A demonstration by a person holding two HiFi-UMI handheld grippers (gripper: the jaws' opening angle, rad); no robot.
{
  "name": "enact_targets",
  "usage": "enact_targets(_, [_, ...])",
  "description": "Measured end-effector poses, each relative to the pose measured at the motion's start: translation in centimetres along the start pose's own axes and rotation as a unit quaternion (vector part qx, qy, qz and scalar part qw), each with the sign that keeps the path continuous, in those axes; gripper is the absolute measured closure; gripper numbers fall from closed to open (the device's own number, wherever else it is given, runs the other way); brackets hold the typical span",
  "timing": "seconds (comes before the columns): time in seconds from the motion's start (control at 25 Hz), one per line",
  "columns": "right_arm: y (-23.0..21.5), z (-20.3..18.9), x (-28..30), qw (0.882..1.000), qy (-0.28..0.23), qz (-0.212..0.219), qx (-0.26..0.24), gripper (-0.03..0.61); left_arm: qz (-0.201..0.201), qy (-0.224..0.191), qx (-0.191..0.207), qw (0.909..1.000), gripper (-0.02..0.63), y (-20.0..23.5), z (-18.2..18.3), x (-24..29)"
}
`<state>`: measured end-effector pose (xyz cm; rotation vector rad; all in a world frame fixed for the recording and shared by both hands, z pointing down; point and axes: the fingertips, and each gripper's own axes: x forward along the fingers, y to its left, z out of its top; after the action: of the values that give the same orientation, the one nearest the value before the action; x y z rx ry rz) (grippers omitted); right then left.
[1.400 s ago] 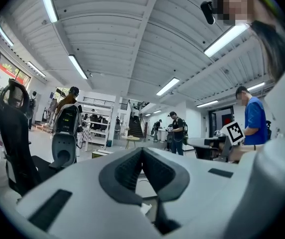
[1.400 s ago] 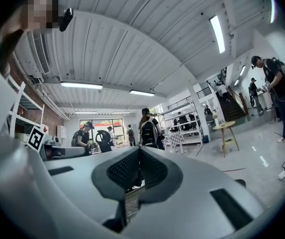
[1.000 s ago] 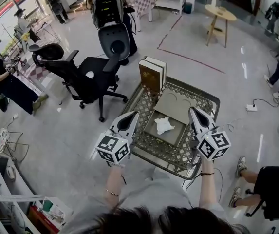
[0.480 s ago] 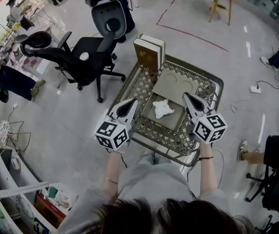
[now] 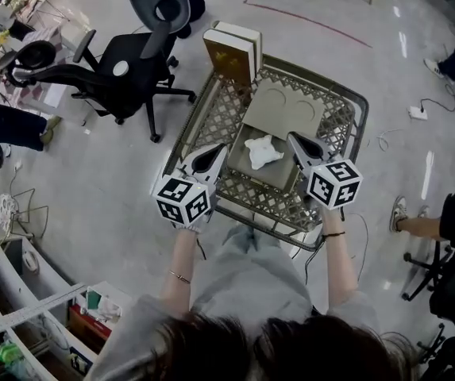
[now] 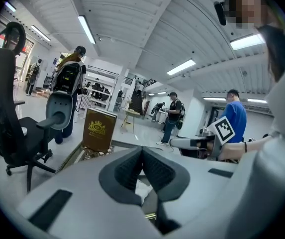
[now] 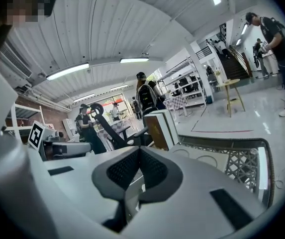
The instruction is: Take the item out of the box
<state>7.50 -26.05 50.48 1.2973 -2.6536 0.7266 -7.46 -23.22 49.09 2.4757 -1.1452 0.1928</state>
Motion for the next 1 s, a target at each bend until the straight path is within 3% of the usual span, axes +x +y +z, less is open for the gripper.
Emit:
enact_targets(0.44, [-1.7, -5.5, 3.2, 0.997, 0.072, 0.008, 0.03, 0.557, -0.02, 0.047, -0.029, 0.9983, 0.597, 1.1, -4.5, 2.6])
enact_targets(1.0, [-3.6, -12.1, 6.2, 0.985, 0.157, -0.014, 0.068, 0.555, -0.035, 0.091, -0.056, 0.9937, 0.597, 2.3, -8.9, 4.8])
